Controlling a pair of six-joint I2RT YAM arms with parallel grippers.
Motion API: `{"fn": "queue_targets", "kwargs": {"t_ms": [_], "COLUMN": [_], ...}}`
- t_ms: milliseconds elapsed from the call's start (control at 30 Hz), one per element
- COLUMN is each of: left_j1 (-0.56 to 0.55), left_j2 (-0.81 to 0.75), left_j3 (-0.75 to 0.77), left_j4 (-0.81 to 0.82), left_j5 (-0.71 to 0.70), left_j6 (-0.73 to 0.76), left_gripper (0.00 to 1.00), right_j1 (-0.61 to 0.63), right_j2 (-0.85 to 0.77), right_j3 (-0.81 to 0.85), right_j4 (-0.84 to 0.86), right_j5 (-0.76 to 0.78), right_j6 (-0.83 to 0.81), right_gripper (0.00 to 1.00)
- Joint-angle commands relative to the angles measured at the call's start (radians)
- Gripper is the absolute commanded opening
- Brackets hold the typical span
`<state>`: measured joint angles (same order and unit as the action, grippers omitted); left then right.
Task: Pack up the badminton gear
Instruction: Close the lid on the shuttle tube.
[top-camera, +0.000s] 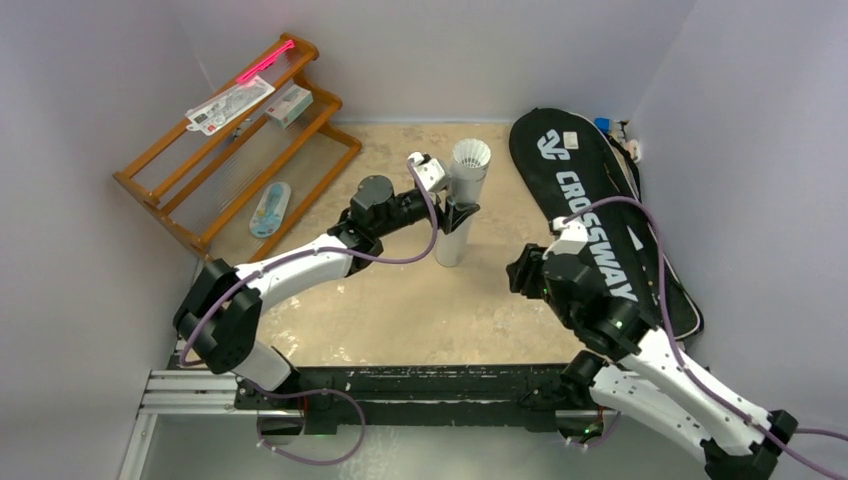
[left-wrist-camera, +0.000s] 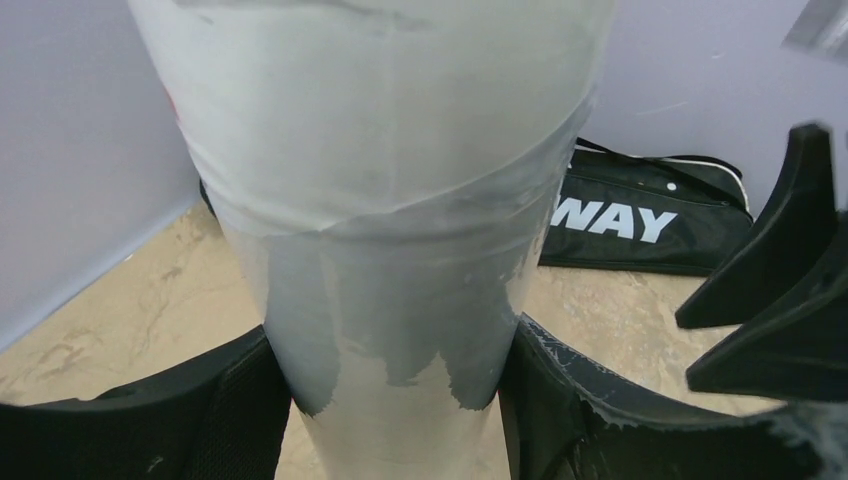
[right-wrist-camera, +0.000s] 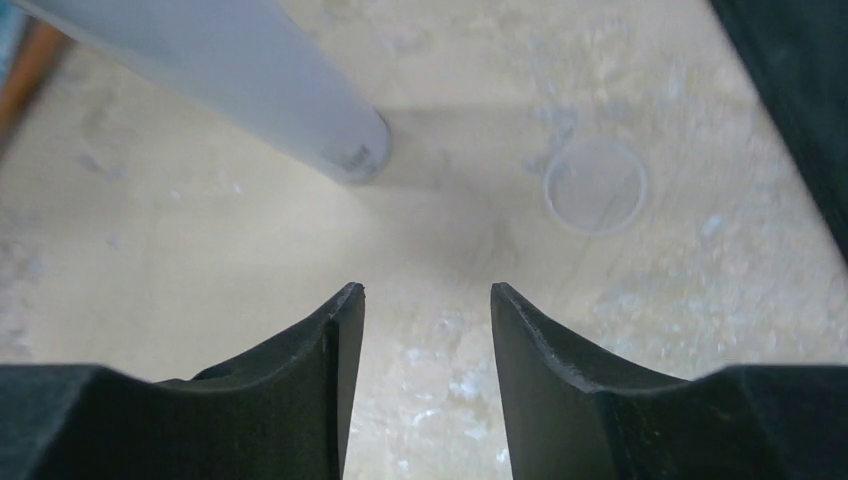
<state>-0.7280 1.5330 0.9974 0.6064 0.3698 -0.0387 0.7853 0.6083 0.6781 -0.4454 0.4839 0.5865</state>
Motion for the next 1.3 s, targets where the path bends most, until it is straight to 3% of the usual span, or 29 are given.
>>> {"fn": "queue_targets", "kwargs": {"t_ms": [0, 200, 433, 533, 767, 1267], "left_j1": [-0.004, -0.002, -0.002, -0.002, -0.003, -0.004], "left_j2": [-0.11, -0.261, -0.416, -0.459, -0.511, -0.481], "left_j3": [-0.009, -0.074, -0.183, -0.213, -0.237, -0.257], "left_j4": [-0.003, -0.106, -0.132, -0.146, -0.197, -0.172], "left_j5": [-0.06, -0.163, -0.182, -0.18, -0.16, -0.114], "left_j6": [0.033, -0.026, -0.07, -0.07, -0.06, -0.101], "left_gripper": [0.53, 0.49, 0.48, 0.48, 0.48, 0.46], "right_j1": [0.0, -0.023, -0.243, -0.276, -0.328, -0.391], "right_j2": [0.073, 0.286, 0.456, 0.542, 0.705, 0.894], "right_j3": [-0.028, 0.041, 0.07, 0.086, 0.092, 0.117], "right_j4": [-0.034, -0.047, 0.08, 0.113, 0.218, 0.261], "right_j5": [-0.033, -0.032, -0.248, -0.247, -0.216, -0.232], "right_j6": [0.113, 0.058, -0.032, -0.05, -0.069, -0.078], "right_gripper": [0.51, 0.45, 0.44, 0.45, 0.4, 0.36]}}
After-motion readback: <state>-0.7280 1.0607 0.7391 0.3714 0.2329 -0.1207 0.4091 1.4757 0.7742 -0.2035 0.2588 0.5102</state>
